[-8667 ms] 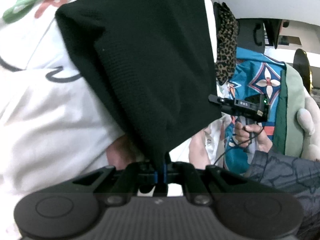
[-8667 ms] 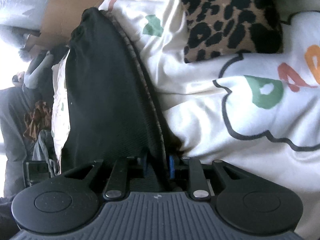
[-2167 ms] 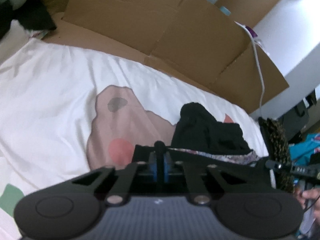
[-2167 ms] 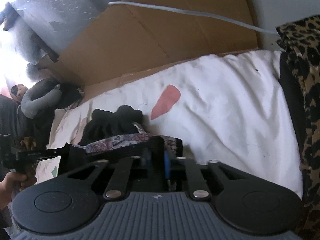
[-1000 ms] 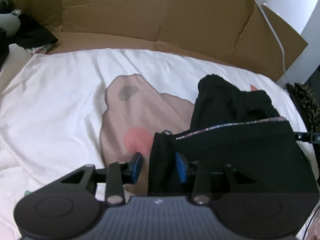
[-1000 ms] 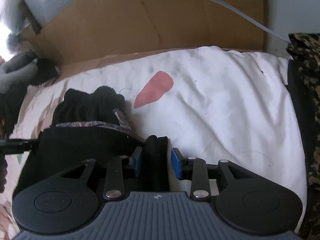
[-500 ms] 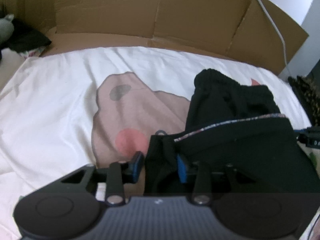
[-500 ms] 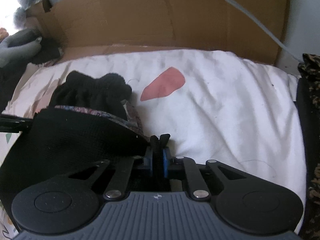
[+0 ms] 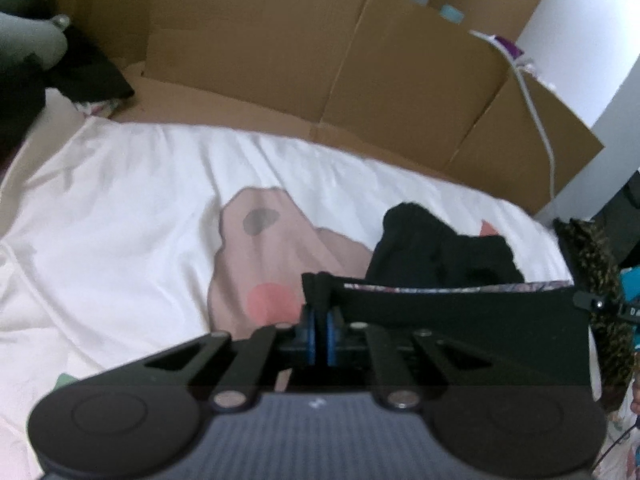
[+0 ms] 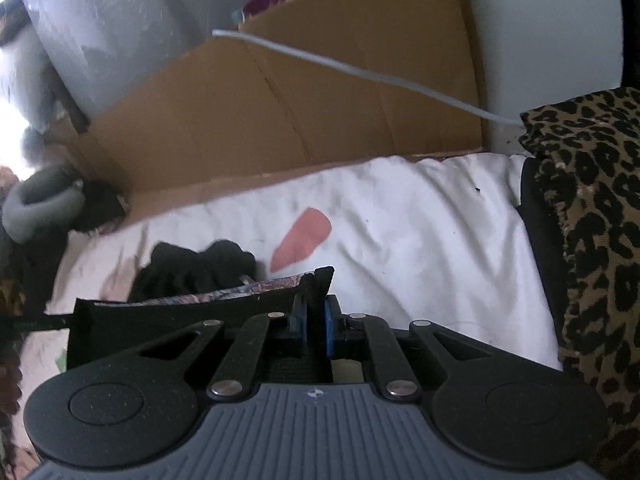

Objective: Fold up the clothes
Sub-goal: 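Open both grippers and release the folded shorts onto the sheet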

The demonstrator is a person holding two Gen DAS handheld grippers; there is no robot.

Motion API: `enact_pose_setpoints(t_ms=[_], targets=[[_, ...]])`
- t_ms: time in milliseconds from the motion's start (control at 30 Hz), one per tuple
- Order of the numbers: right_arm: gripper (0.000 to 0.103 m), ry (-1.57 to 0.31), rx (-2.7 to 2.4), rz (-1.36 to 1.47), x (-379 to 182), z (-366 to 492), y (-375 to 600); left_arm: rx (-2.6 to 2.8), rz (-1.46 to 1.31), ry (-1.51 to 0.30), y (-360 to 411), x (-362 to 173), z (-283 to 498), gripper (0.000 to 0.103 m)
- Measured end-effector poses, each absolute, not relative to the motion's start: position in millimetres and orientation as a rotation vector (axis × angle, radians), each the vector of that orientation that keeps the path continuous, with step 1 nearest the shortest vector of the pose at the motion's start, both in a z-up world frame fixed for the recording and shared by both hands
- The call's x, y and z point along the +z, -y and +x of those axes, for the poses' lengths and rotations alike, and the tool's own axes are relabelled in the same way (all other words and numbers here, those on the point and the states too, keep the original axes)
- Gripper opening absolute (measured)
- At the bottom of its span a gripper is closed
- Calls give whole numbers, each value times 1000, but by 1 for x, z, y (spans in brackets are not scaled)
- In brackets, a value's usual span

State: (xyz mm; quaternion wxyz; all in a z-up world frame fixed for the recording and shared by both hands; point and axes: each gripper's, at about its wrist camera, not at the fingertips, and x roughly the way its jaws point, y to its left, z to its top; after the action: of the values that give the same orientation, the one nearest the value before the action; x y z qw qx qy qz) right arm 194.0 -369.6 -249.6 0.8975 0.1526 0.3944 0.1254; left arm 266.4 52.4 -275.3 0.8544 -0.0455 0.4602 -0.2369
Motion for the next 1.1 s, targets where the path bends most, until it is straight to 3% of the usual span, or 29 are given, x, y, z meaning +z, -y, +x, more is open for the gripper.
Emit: enact_pose_setpoints(t_ms=[400,1100], targets=[[6,-742,216,368,-223,195,377,-503,-91,-863,-37,-232,279,5],[7,-828,147,319,-242,241,381,-453,-69,-928,3,-254,329,6]])
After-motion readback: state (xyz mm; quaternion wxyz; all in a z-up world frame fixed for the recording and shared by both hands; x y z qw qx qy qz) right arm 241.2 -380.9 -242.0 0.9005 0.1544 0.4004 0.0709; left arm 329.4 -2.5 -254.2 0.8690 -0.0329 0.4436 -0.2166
